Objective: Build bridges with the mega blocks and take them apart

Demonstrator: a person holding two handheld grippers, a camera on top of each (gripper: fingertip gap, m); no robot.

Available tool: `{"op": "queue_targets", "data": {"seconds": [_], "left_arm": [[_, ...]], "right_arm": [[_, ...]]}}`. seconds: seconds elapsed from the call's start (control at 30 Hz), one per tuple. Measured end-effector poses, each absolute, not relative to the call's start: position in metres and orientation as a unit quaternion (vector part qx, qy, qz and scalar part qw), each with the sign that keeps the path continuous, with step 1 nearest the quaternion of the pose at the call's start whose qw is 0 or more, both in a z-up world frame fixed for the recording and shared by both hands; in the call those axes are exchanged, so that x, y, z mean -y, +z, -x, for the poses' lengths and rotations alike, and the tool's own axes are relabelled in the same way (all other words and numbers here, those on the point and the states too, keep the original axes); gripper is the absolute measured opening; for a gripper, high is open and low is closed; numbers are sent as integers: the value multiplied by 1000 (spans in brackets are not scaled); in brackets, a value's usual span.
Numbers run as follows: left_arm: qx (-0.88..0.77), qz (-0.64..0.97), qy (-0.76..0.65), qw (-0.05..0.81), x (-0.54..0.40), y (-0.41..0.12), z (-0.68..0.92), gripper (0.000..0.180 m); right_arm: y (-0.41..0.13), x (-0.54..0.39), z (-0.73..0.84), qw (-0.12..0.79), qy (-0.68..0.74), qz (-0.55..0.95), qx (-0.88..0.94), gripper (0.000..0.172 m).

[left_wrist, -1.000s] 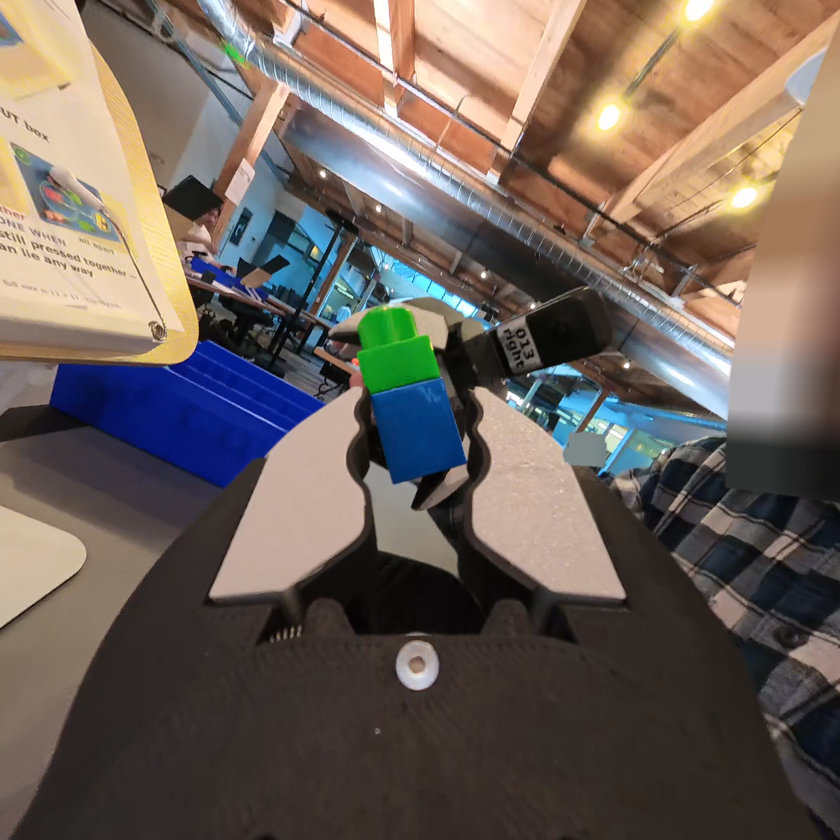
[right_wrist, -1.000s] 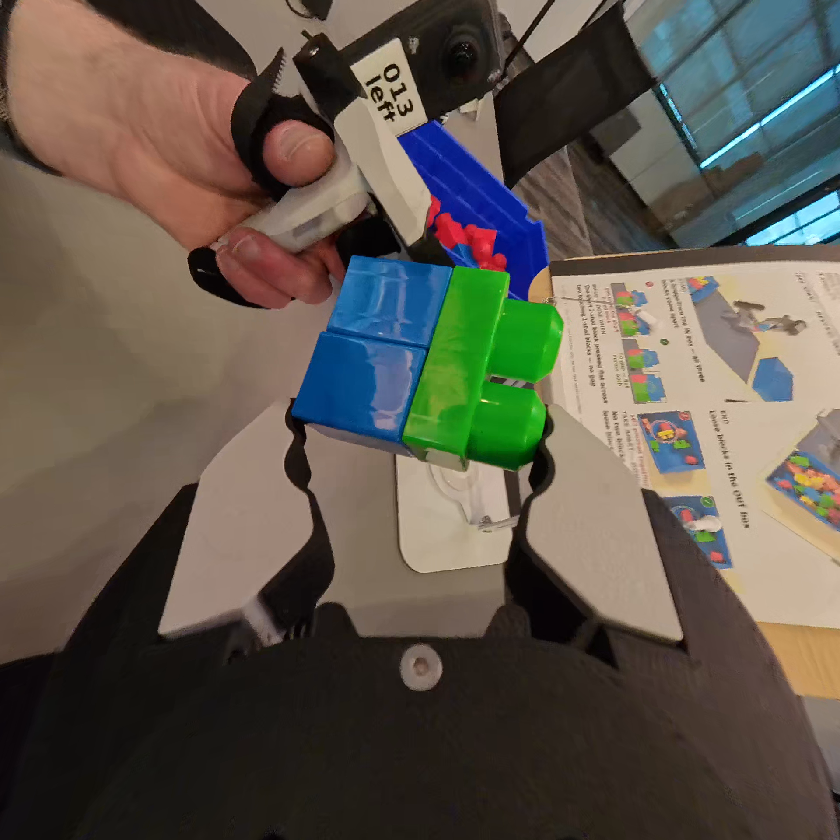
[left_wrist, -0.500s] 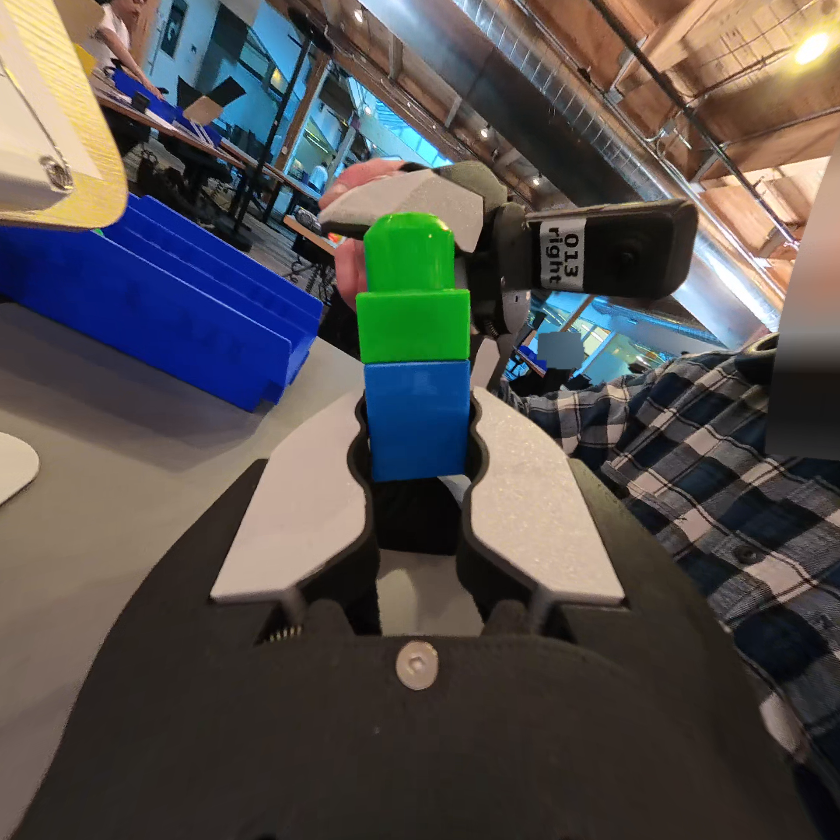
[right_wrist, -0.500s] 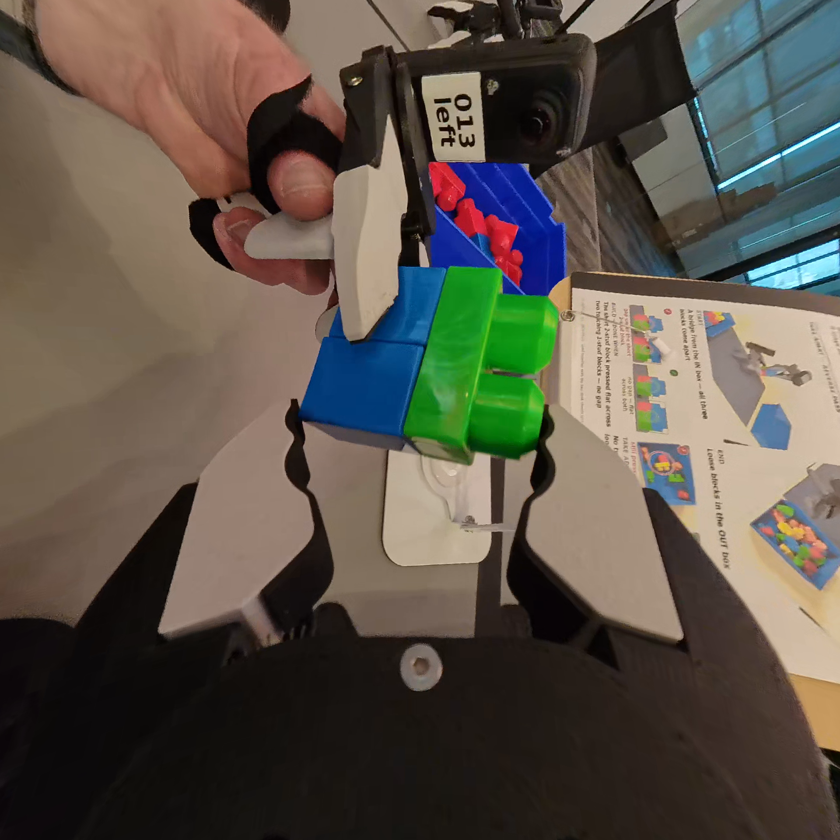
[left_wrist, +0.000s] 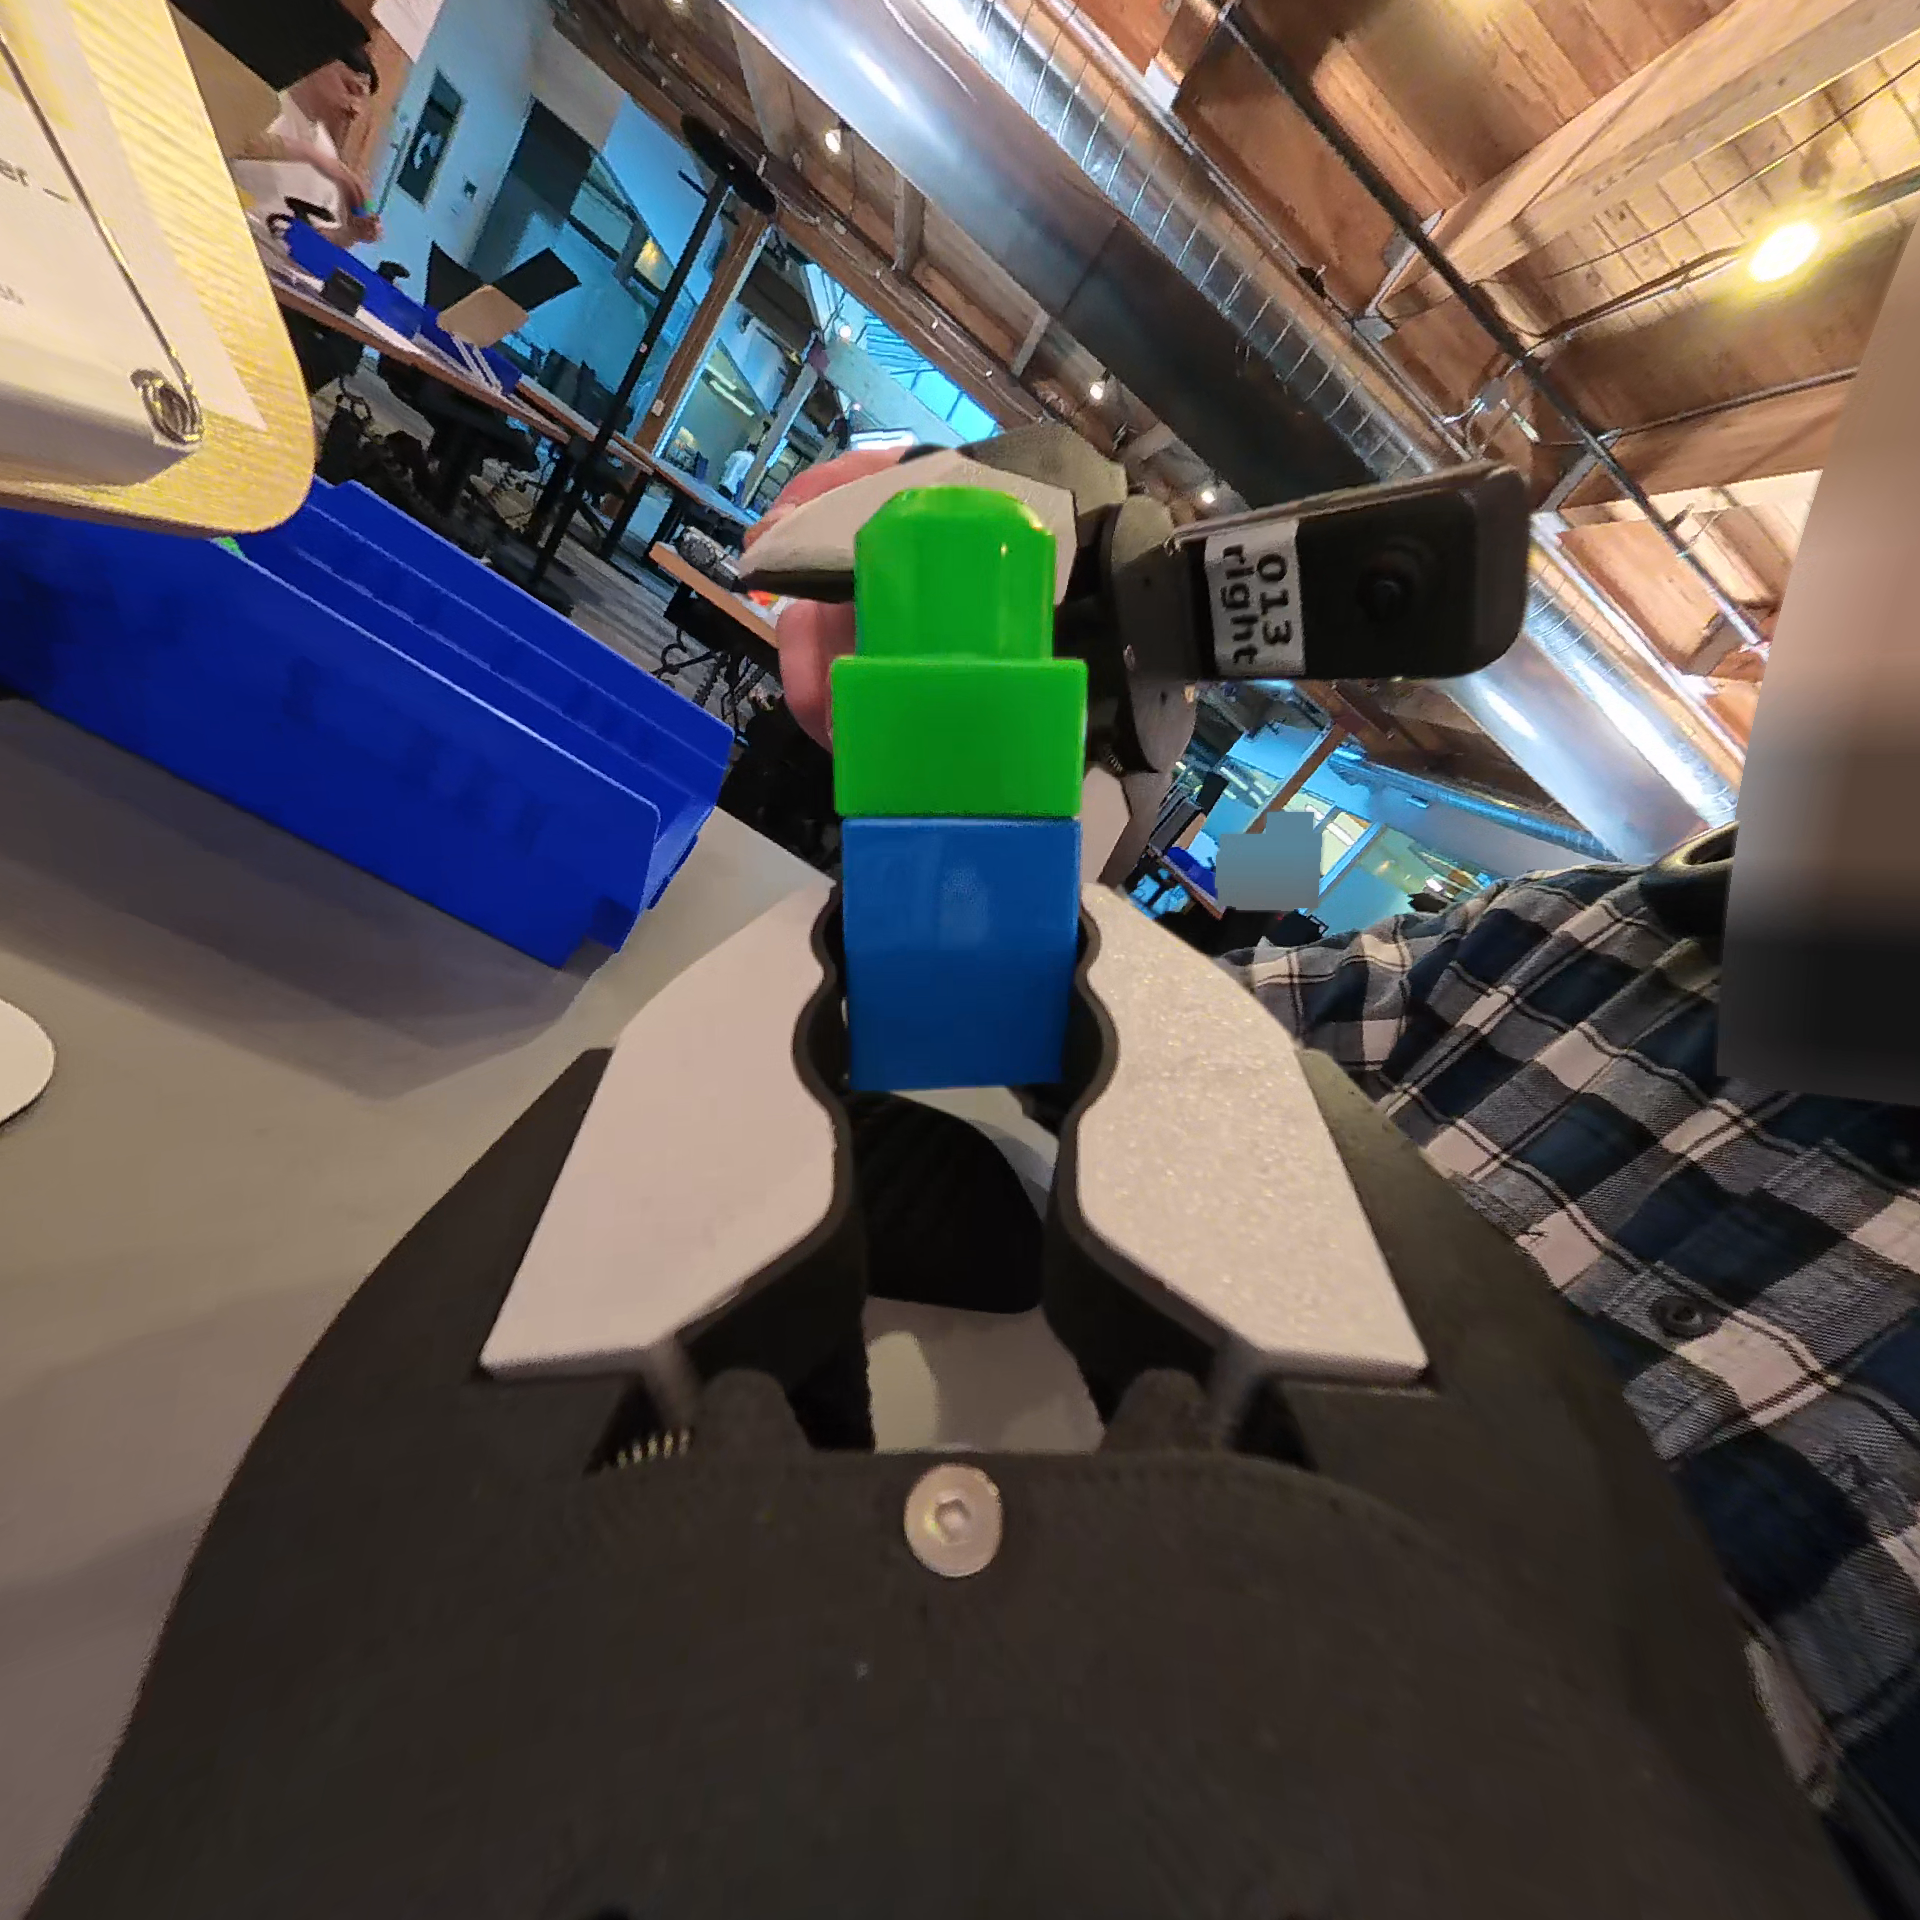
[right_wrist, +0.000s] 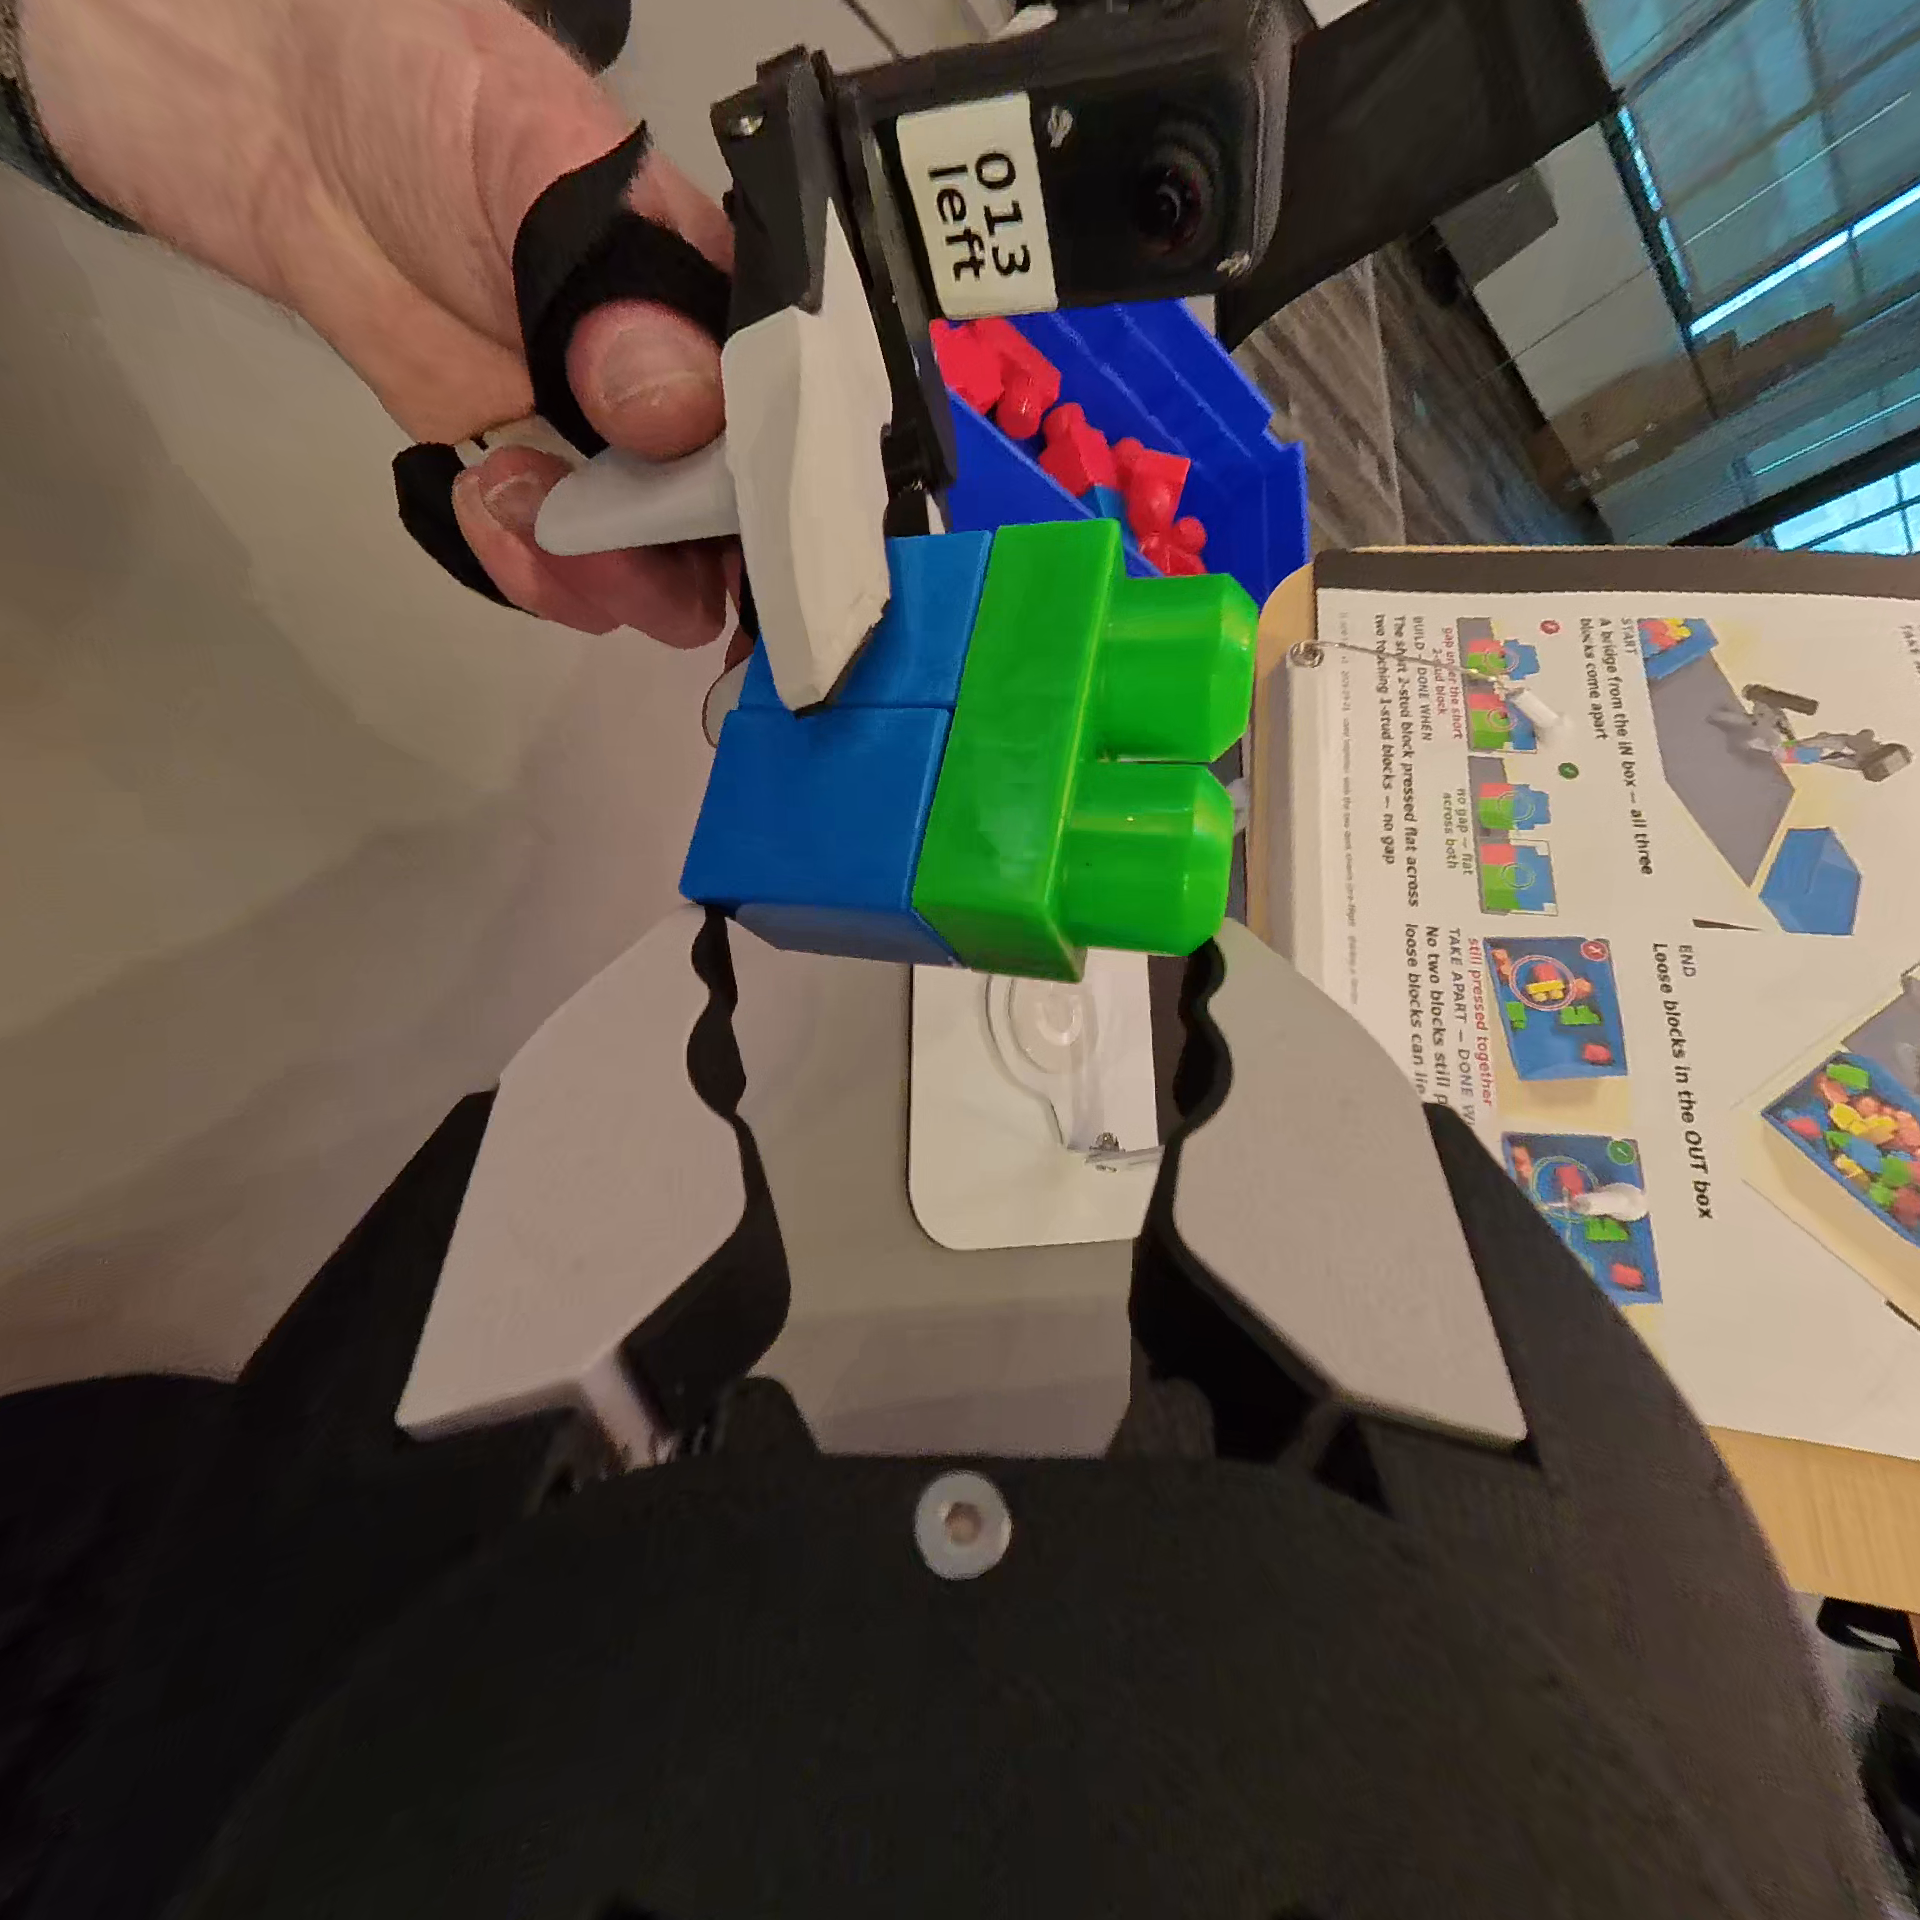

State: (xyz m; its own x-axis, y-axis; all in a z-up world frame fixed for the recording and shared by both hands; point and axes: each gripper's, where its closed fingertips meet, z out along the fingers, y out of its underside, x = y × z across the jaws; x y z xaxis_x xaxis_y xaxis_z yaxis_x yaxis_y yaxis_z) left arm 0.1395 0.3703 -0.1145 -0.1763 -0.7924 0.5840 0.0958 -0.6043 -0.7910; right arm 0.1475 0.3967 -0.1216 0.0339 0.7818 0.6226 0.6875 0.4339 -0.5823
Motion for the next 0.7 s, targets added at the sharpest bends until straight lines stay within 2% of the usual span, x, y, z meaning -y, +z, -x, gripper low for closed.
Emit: {"op": "queue_targets", "data": {"seconds": [0.23,0.27,0.4,0.57,0.63,0.7], "left_arm": [[-327,567,-678,336,-373,-117,-138,37],[-336,569,-667,345,-373,-117,-138,37],[-374,578,-626,367,-373,-119,-137,37],[-409,574,-594,388,-367,-125,-140,37],[-421,572,-585,391,-363,-127,-144,38],[-425,577,-574,396,-364,-130,-145,37]], "right_arm": [[-125,-399,-147,474,52,536,697,82],[-125,-396,-148,463,65,539,701,76],[-115,-388,-157,428,132,559,698,85],[-118,-381,-153,385,212,590,678,69],[-126,-376,-150,360,230,595,681,51],[-127,-373,-148,344,267,602,669,44]]}}
